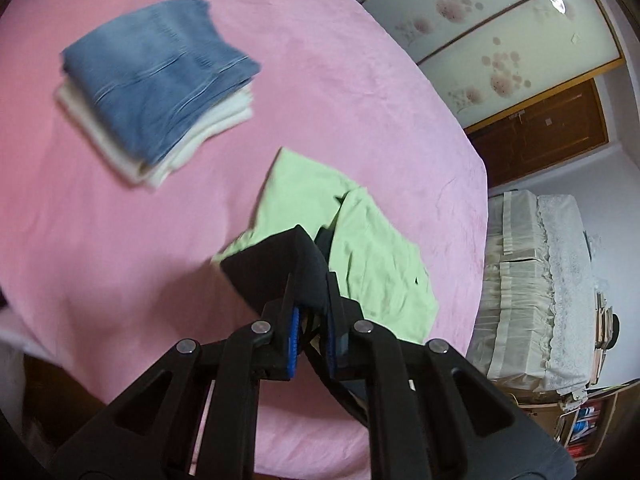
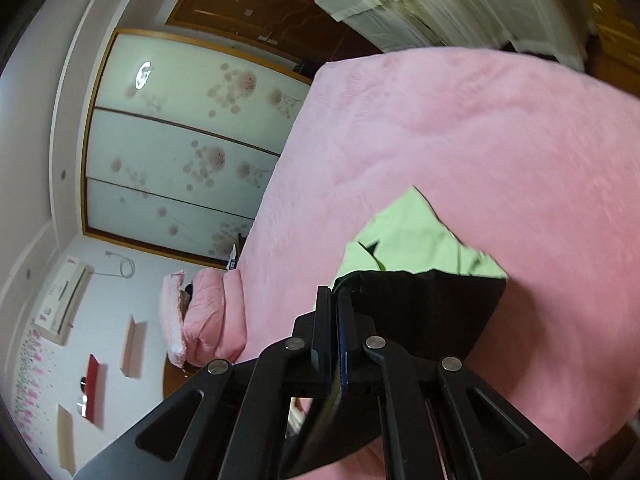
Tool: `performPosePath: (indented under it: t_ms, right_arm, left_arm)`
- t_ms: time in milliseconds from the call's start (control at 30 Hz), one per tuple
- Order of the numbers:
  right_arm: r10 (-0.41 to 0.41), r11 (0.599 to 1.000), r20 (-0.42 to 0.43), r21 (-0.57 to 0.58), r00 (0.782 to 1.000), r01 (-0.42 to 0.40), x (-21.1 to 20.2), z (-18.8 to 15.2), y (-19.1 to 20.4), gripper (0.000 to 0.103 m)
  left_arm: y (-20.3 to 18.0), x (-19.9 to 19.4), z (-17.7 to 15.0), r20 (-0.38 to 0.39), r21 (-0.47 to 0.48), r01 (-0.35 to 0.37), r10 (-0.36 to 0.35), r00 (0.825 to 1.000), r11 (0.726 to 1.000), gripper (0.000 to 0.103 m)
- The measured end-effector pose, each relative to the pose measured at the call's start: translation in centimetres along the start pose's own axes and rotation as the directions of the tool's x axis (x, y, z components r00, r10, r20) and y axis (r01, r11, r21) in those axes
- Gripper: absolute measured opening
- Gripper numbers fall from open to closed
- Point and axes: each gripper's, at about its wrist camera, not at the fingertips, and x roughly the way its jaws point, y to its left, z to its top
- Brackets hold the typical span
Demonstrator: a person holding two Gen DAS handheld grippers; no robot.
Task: Fold large clothes
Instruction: 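Lift the black hem with both grippers and fold it over the jacket body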
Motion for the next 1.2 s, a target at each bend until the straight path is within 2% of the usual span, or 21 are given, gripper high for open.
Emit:
performPosePath:
  t_ms: [167, 300, 500, 667, 733, 767, 867, 900, 967, 1067, 1200]
  right_arm:
    - [-0.034, 0.999, 0.027, -0.016, 0.999, 0.034, 4.0, 3.9, 3.3, 0.002]
    - [-0.061, 0.998, 0.055, -0.011, 0.997, 0.062, 7.2, 6.6, 4.9, 0.002]
    - [-0.131, 0.991, 0.062, -0.02, 0.989, 0.132, 13.9, 10.6, 5.8, 0.002]
    - [-0.212, 0.976, 0.013, -0.051, 0.977, 0.213, 22.0, 14.7, 5.4, 0.002]
    - [-0.268, 0.961, -0.006, -0.075, 0.964, 0.266, 26.5, 16.1, 5.2, 0.003]
    - [-0.292, 0.953, -0.017, -0.089, 0.956, 0.289, 28.0, 16.5, 5.1, 0.003]
    - [-0.346, 0.928, -0.013, -0.152, 0.938, 0.34, 31.5, 17.5, 5.7, 0.007]
    - [-0.36, 0.918, 0.0, -0.177, 0.933, 0.355, 32.4, 17.7, 6.1, 0.017]
    - [-0.371, 0.903, 0.003, -0.234, 0.929, 0.361, 33.5, 17.7, 6.8, 0.035]
    - [-0.351, 0.893, -0.067, -0.324, 0.934, 0.313, 34.3, 16.5, 7.6, 0.035]
    - [-0.345, 0.864, -0.149, -0.436, 0.927, 0.251, 35.4, 12.6, 7.7, 0.035]
  left_arm:
    - [-3.5, 4.8, 6.5, -0.034, 0.031, -0.03, 0.031, 0.999, 0.999, 0.007]
    - [-6.1, 9.3, 10.4, -0.073, 0.08, -0.052, 0.058, 0.996, 0.995, 0.007]
    - [-9.7, 16.5, 14.7, -0.127, 0.172, -0.124, 0.147, 0.981, 0.977, 0.007]
    - [-11.9, 23.2, 17.2, -0.155, 0.262, -0.213, 0.259, 0.953, 0.941, 0.009]
    - [-12.4, 24.9, 17.9, -0.15, 0.268, -0.255, 0.302, 0.942, 0.929, 0.016]
    - [-12.8, 25.5, 18.2, -0.13, 0.278, -0.287, 0.332, 0.934, 0.917, 0.023]
    - [-14.2, 25.2, 18.2, -0.052, 0.325, -0.328, 0.363, 0.93, 0.887, 0.049]
    - [-14.5, 24.8, 17.9, -0.028, 0.336, -0.331, 0.36, 0.932, 0.882, 0.055]
    - [-14.7, 23.6, 16.9, 0.007, 0.344, -0.327, 0.346, 0.938, 0.88, 0.058]
    - [-14.5, 22.5, 14.2, 0.011, 0.374, -0.294, 0.313, 0.95, 0.879, 0.058]
    - [-14.0, 22.6, 7.9, 0.049, 0.465, -0.261, 0.27, 0.962, 0.846, 0.058]
